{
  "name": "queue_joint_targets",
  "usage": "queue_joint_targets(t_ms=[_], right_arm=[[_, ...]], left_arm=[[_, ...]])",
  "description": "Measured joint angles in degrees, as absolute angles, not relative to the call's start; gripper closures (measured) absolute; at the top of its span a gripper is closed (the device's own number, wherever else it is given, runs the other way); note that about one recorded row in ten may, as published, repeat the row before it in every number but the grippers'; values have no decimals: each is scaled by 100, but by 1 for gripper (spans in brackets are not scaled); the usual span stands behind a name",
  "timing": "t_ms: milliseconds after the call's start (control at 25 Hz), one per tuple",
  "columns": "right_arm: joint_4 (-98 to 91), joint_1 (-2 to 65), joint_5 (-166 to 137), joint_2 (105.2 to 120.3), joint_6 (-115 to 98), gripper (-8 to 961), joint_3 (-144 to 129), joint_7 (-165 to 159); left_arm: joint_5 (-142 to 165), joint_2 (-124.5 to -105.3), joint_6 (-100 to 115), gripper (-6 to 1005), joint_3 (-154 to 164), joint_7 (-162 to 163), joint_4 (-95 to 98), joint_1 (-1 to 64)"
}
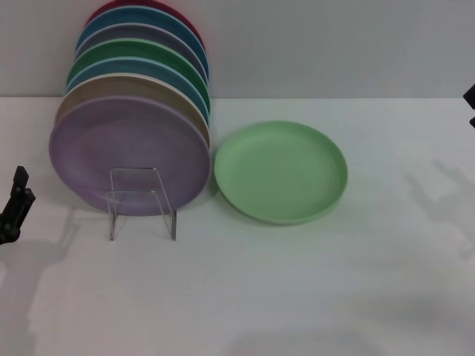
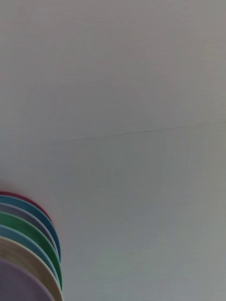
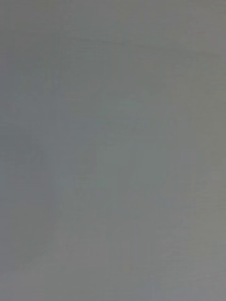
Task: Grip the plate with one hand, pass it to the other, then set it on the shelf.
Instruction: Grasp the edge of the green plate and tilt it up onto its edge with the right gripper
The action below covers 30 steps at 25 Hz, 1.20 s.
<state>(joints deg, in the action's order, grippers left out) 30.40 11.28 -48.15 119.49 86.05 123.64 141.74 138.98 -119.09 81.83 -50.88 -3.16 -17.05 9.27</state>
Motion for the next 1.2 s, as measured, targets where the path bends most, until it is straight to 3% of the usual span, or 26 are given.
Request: queue_joint_targets(t_ms=[240, 400, 560, 760, 800, 1200], right_arm=[[3658, 1006, -4815, 11960, 7859, 323, 11929, 13878], [5903, 621, -5662, 11899, 5455, 324, 10852, 11809], [7224, 625, -7395, 11895, 4488, 325, 10574, 9683], [8083, 1346, -10620, 11870, 4739, 326, 10552, 6157], [8096, 1748, -11725, 11862, 5145, 326, 10615, 5084], [7198, 3199, -14230, 11729, 6494, 328, 10895, 3159]], left_arm=[[13892, -11909, 8182, 157, -5056, -316, -1705, 928], [13871, -11909, 8178, 158, -5037, -316, -1705, 930], [13868, -11908, 8169, 158, -5034, -316, -1704, 963], [13863, -11908, 8129, 158, -5027, -316, -1701, 999], [13862, -11908, 8128, 158, -5027, -316, -1702, 1003], [13860, -11909, 8121, 159, -5027, -316, -1705, 1028]])
